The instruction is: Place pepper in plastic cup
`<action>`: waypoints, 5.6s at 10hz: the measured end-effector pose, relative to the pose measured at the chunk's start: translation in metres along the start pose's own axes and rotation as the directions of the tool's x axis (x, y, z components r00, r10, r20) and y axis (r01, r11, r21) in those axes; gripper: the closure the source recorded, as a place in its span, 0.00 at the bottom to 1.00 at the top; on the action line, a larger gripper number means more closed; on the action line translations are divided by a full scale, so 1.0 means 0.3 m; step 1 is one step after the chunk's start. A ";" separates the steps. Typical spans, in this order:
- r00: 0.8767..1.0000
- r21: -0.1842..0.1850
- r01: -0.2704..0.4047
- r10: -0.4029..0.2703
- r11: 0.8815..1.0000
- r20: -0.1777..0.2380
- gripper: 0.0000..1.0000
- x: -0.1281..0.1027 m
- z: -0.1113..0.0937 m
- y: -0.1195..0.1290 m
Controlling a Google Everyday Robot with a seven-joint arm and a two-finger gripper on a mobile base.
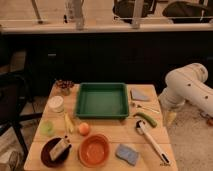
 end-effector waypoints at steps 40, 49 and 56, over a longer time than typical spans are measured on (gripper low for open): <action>0.996 -0.085 -0.092 0.092 0.992 -0.006 0.20 -0.037 0.653 -0.140; 1.000 -0.150 -0.009 0.010 0.989 0.009 0.62 -0.087 0.694 -0.121; 1.000 -0.083 -0.004 0.006 0.997 0.026 1.00 -0.076 0.589 -0.140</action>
